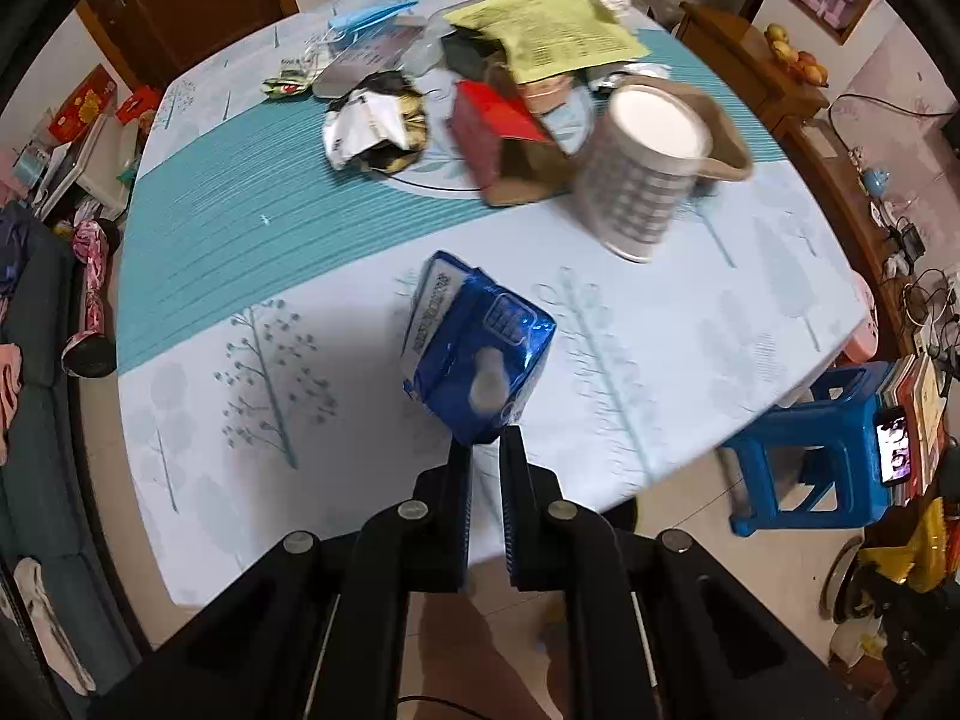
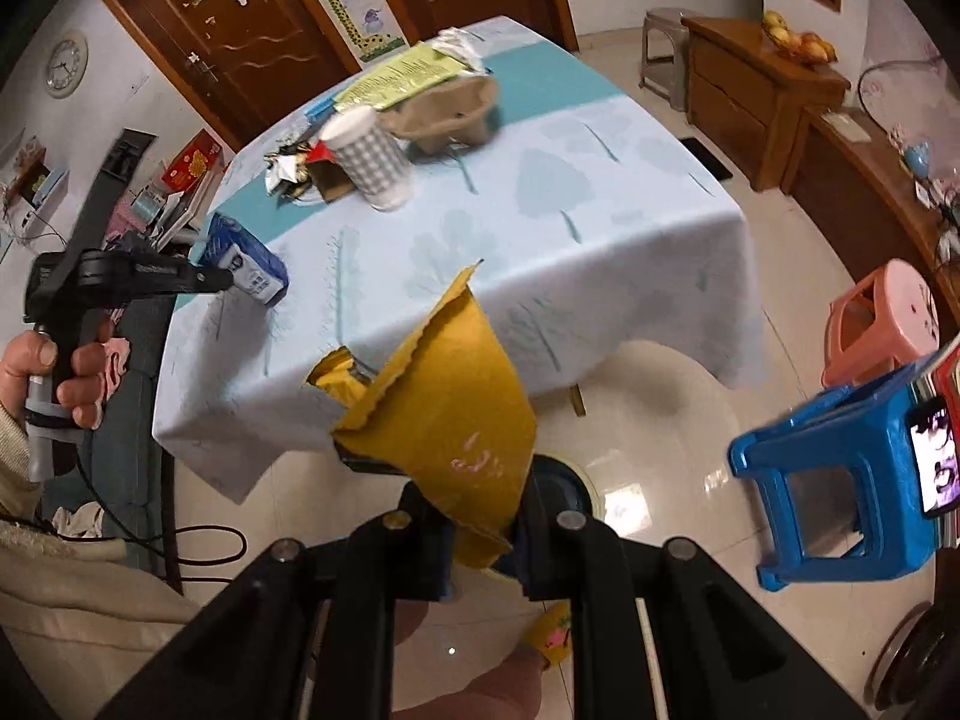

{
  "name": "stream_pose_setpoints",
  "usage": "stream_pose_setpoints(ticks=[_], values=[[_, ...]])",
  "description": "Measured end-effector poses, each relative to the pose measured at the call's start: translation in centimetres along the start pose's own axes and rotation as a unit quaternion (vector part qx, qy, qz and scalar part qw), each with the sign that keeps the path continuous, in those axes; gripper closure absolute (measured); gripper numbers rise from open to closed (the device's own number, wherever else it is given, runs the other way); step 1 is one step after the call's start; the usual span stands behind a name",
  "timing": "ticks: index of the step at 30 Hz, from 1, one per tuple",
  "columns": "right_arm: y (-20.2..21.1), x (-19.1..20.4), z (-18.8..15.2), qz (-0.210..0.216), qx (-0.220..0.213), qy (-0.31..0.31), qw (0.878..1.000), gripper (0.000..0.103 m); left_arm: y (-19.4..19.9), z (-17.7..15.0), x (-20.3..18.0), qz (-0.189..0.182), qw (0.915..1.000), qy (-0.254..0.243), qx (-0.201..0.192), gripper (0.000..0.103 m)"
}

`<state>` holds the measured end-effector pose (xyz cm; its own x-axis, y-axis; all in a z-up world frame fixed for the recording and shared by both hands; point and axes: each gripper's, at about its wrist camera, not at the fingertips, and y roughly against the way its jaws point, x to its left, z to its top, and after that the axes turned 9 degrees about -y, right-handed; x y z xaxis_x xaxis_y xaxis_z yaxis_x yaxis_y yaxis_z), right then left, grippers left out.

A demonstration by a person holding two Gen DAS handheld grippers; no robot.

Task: Collect trash
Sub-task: 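Grasp the blue wrapper with the left gripper while the right gripper holds the yellow bag, then carry both items over the trash bin and open both grippers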

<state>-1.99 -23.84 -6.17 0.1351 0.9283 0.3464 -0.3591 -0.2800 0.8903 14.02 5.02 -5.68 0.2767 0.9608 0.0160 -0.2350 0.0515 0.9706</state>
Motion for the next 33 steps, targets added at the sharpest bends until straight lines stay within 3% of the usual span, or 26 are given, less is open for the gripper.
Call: stream_pose_setpoints(ticks=[5, 10, 12, 20, 27, 33], values=[[0.2, -2.3, -1.2, 0.011, 0.018, 0.006, 1.0, 0.088, 0.5, -0.8, -1.9, 0.017, 0.9997, 0.011, -0.013, 0.097], [0.2, -3.3, -2.3, 0.021, 0.027, 0.012, 0.999, 0.088, 1.5, -1.8, -3.7, 0.006, 0.9998, 0.01, -0.017, 0.098], [0.1, -3.6, -2.8, 0.025, 0.03, 0.011, 0.999, 0.088, 2.1, -2.3, -4.9, -0.004, 0.9999, 0.001, -0.017, 0.103], [-2.3, -5.0, -4.2, 0.042, 0.053, -0.02, 0.997, 0.088, 3.4, -4.6, -12.0, -0.053, 0.9955, -0.074, -0.023, 0.103], [-9.1, -6.1, -4.8, 0.026, 0.079, -0.071, 0.994, 0.088, -2.6, -8.2, -17.2, -0.099, 0.9822, -0.16, 0.007, 0.103], [-17.1, -7.1, -7.4, 0.016, 0.114, -0.092, 0.989, 0.088, -9.4, -12.4, -16.9, -0.101, 0.9776, -0.185, 0.004, 0.103]])
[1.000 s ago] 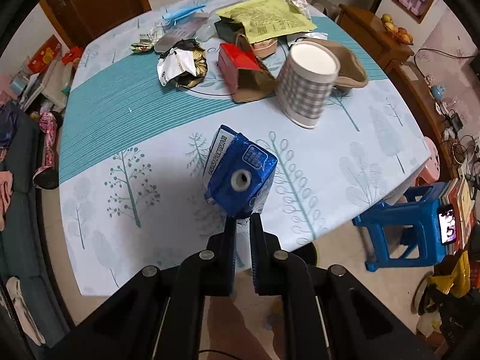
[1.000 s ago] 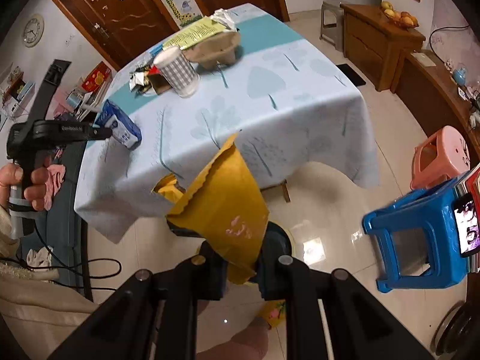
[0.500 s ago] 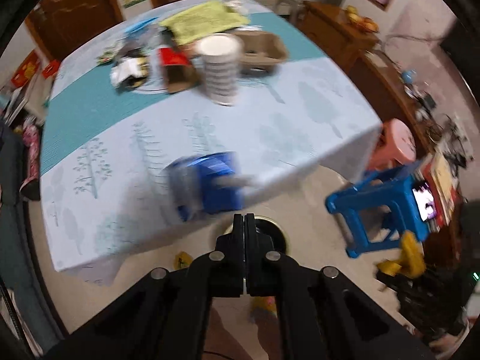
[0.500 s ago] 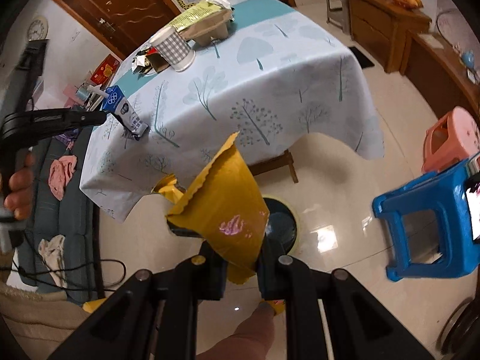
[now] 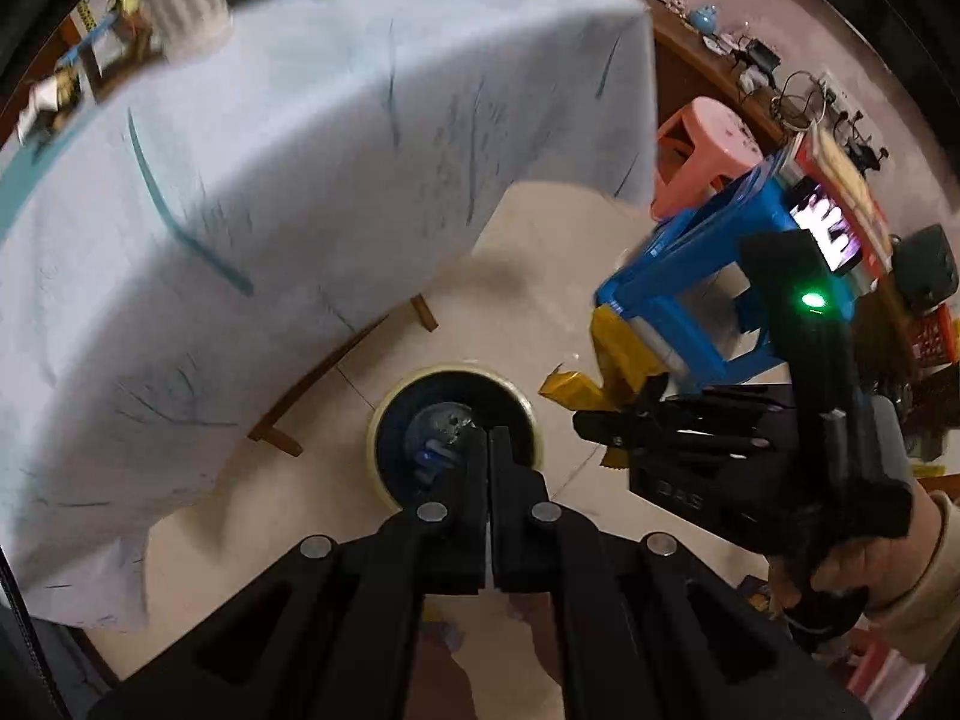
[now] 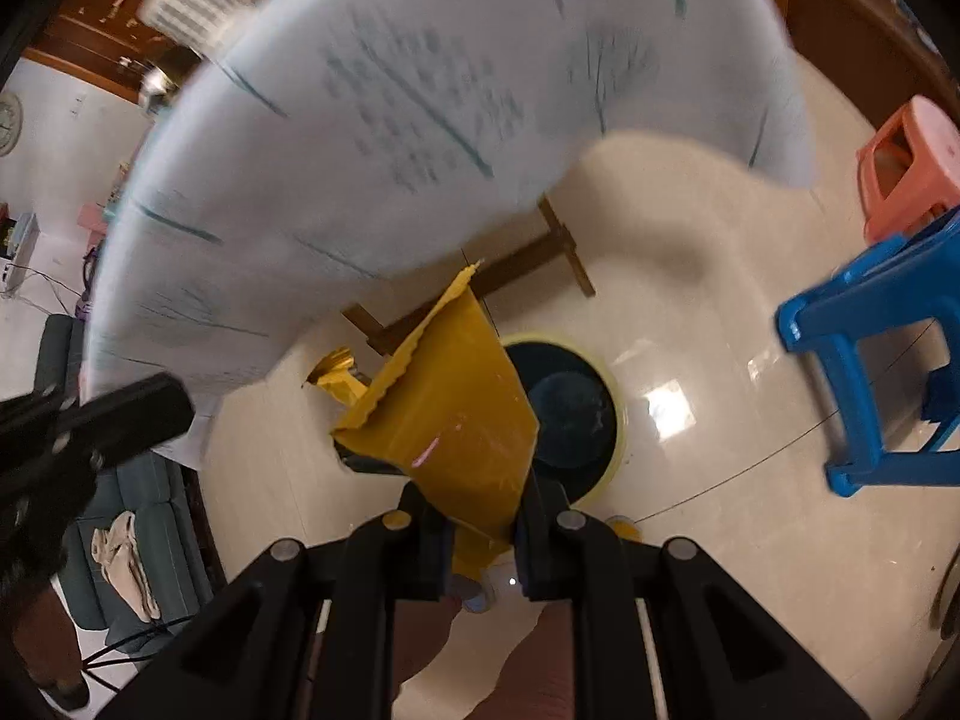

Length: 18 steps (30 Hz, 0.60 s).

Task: Collect trash
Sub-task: 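Carry both items over the trash bin and open both grippers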

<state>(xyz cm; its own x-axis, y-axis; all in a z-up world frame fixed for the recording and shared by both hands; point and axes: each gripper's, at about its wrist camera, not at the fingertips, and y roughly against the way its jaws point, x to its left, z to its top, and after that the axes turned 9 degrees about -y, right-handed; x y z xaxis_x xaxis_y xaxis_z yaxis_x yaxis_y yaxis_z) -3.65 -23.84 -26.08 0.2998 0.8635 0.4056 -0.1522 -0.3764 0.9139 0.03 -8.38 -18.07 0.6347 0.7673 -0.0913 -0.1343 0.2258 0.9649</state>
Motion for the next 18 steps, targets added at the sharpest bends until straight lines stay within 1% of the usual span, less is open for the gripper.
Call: stream_pose_setpoints(ticks=[4, 6, 8, 9, 10, 11, 13, 14, 15, 16, 18], values=[[-7.3, -1.3, -0.9, -0.018, 0.028, -0.009, 0.999, 0.088, -5.3, -2.8, 1.6, 0.01, 0.9997, 0.008, 0.023, 0.099], [-11.3, -2.0, -1.3, -0.026, 0.042, -0.016, 0.999, 0.087, -7.9, -3.9, 2.2, 0.022, 0.9993, 0.004, 0.029, 0.097], [-14.1, -2.4, -1.4, -0.037, 0.045, -0.017, 0.998, 0.085, -10.5, -4.7, 2.7, 0.036, 0.9989, -0.003, 0.03, 0.089], [-15.6, -2.6, -1.5, -0.041, 0.046, -0.017, 0.998, 0.085, -11.6, -4.9, 3.0, 0.04, 0.9988, -0.002, 0.029, 0.082], [-16.8, -2.6, -1.5, -0.048, 0.046, -0.016, 0.998, 0.082, -12.6, -5.1, 3.2, 0.044, 0.9987, 0.0, 0.028, 0.076], [-18.1, -2.7, -1.5, -0.055, 0.047, -0.015, 0.997, 0.078, -13.5, -5.3, 3.6, 0.047, 0.9986, 0.002, 0.027, 0.073], [-20.4, -3.2, -1.5, -0.062, 0.042, -0.013, 0.997, 0.061, -15.6, -6.0, 4.1, 0.052, 0.9983, 0.008, 0.027, 0.058], [-21.1, -3.4, -1.4, -0.067, 0.038, -0.012, 0.997, 0.055, -16.7, -6.1, 4.4, 0.057, 0.9979, 0.012, 0.028, 0.055], [-21.9, -3.7, -1.4, -0.073, 0.032, -0.01, 0.997, 0.042, -17.6, -6.2, 4.7, 0.06, 0.9977, 0.016, 0.028, 0.05], [-22.5, -3.9, -1.3, -0.075, 0.026, -0.01, 0.997, 0.038, -18.5, -6.0, 4.9, 0.061, 0.9976, 0.019, 0.029, 0.047], [-23.2, -4.6, -1.4, -0.075, 0.014, -0.012, 0.997, 0.038, -20.2, -5.7, 5.1, 0.062, 0.9972, 0.022, 0.037, 0.045]])
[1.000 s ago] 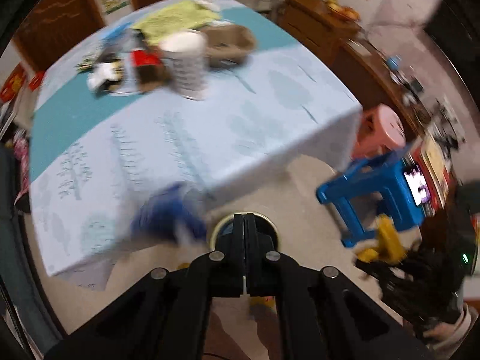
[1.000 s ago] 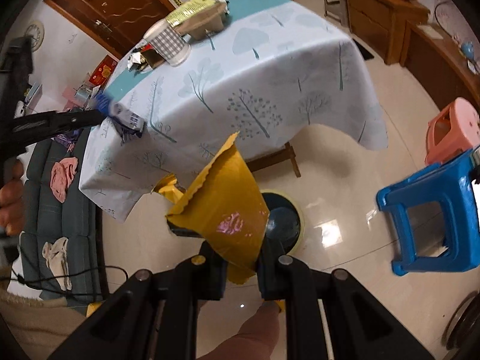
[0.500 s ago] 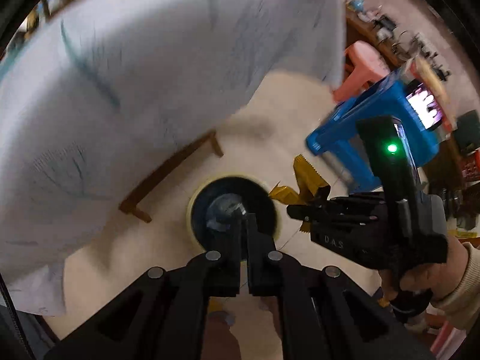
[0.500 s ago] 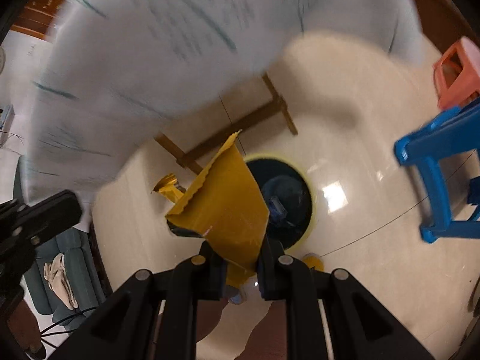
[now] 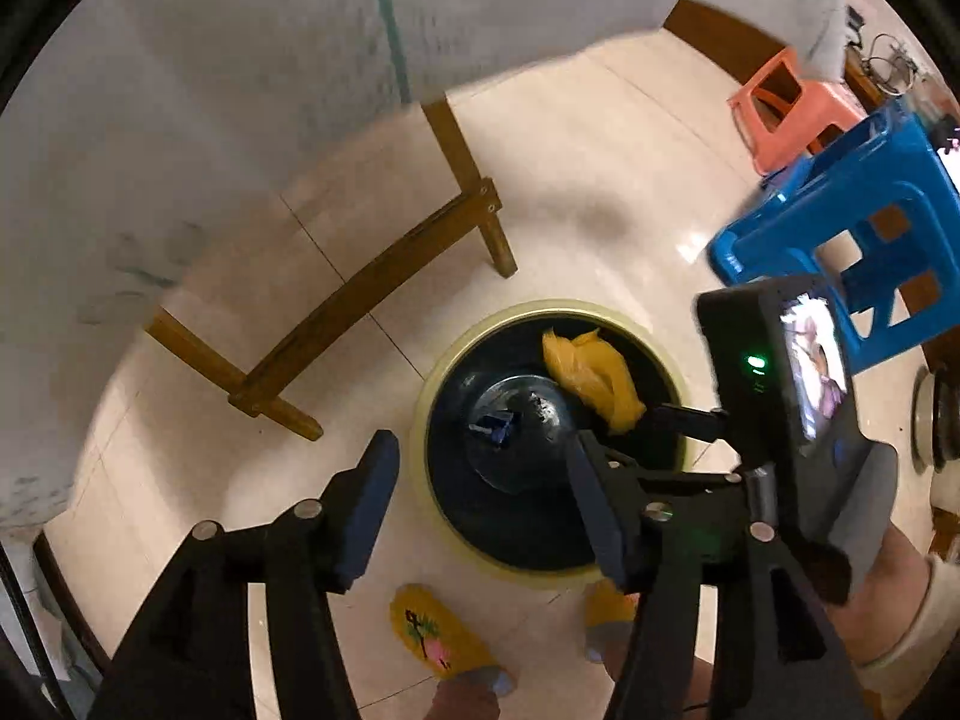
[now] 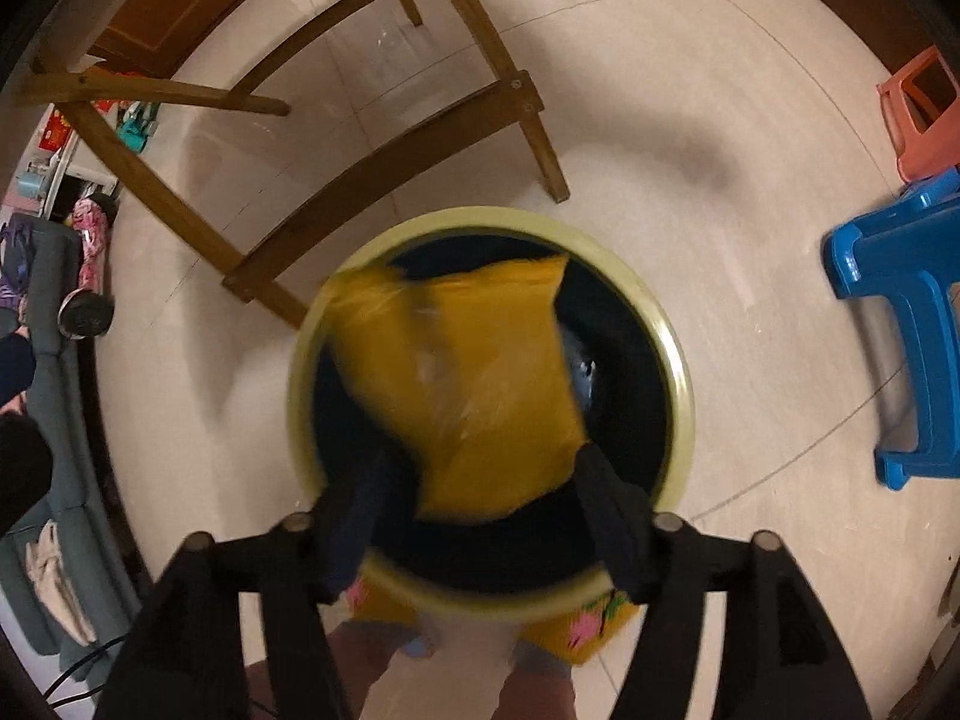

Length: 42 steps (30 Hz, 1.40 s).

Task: Collect trash
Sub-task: 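Carry both items over the trash bin and open both grippers, then raise both tools back toward the table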

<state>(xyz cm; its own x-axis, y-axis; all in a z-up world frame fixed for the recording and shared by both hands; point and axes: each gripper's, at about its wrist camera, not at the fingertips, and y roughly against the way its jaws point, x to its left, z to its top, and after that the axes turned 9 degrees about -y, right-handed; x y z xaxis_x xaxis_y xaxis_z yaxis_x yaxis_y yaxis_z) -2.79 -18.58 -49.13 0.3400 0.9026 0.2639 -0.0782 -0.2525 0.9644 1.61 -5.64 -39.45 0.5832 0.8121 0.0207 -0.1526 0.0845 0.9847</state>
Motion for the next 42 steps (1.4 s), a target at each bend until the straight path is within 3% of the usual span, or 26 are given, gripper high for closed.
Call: stream_pose_setpoints(ticks=[5, 7, 15, 30, 42], values=[[0.3, -1.0, -0.3, -0.004, -0.015, -0.014, 1.0, 0.038, -2.0, 0.1, -0.2, 0.0, 0.9998, 0.001, 0.019, 0.043], [0.7, -1.3, -0.5, -0.002, -0.024, -0.02, 1.0, 0.038, -1.5, -0.1, -0.3, -0.005, 0.9998, 0.004, 0.017, 0.035], [6.8, -1.1, -1.1, 0.016, -0.075, -0.038, 0.996, 0.038, 1.6, 0.4, -0.2, -0.02, 0.9997, 0.013, 0.008, 0.03], [22.0, 1.1, -1.5, 0.05, -0.114, -0.04, 0.991, 0.038, 14.4, 1.6, 0.4, -0.023, 0.9991, 0.036, -0.008, 0.03], [35.6, 4.5, -1.9, 0.061, -0.157, 0.04, 0.985, 0.038, 27.7, 3.3, 0.8, -0.015, 0.9958, 0.061, -0.067, 0.03]])
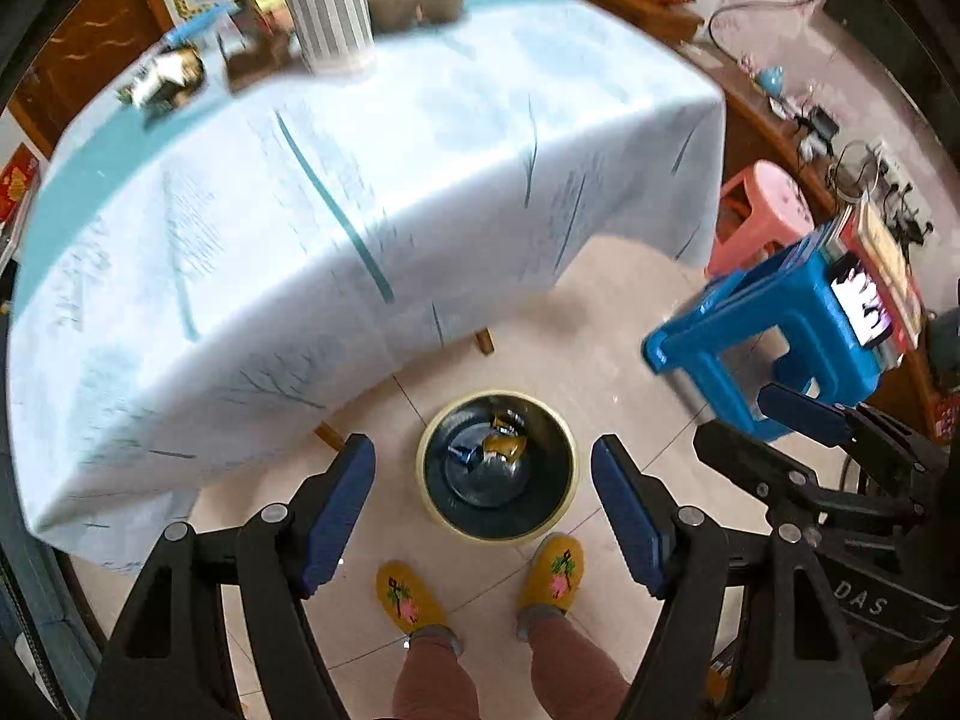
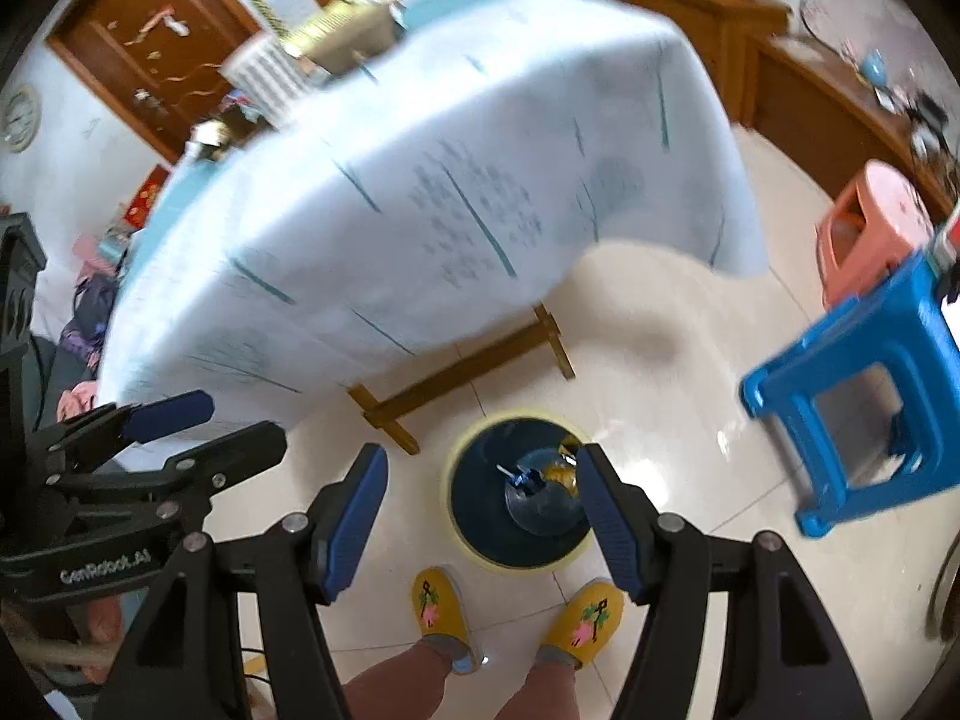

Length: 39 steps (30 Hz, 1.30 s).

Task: Collect trash
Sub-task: 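Raise both tools back toward the table, then grasp the foil wrapper with the left gripper while the right gripper grasps the checkered cup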

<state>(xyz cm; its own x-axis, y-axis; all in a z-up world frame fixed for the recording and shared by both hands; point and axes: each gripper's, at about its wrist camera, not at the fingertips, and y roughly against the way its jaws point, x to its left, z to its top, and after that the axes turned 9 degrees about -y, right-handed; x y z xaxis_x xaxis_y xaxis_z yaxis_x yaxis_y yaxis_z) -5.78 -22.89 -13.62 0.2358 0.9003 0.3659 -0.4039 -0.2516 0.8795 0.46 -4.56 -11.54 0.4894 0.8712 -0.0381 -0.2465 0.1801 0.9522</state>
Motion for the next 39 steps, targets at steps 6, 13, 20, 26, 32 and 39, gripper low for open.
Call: stream_pose_setpoints(ticks=[6, 13, 20, 26, 32, 39], values=[[4.7, 2.4, 2.1, 0.015, -0.014, 0.055, 0.998, 0.038, 5.7, 2.0, 0.2, 0.013, 0.9991, 0.023, -0.033, 0.03], [7.5, 5.0, 3.9, 0.043, -0.02, 0.106, 0.993, 0.038, 10.5, 3.2, 1.2, 0.045, 0.9947, 0.053, -0.076, 0.03], [8.6, 8.4, 5.0, 0.061, -0.028, 0.167, 0.984, 0.038, 13.4, 3.3, 4.2, 0.088, 0.9873, 0.099, -0.088, 0.03], [8.4, 11.1, 6.9, 0.071, -0.045, 0.189, 0.978, 0.038, 13.8, 2.7, 8.1, 0.092, 0.9818, 0.138, -0.092, 0.03], [7.0, 13.8, 9.5, 0.059, -0.061, 0.191, 0.978, 0.038, 13.6, 3.8, 13.7, 0.087, 0.9784, 0.165, -0.088, 0.03], [4.2, 17.1, 14.1, 0.036, -0.079, 0.155, 0.984, 0.038, 11.9, 8.0, 21.6, 0.067, 0.9808, 0.166, -0.077, 0.03]])
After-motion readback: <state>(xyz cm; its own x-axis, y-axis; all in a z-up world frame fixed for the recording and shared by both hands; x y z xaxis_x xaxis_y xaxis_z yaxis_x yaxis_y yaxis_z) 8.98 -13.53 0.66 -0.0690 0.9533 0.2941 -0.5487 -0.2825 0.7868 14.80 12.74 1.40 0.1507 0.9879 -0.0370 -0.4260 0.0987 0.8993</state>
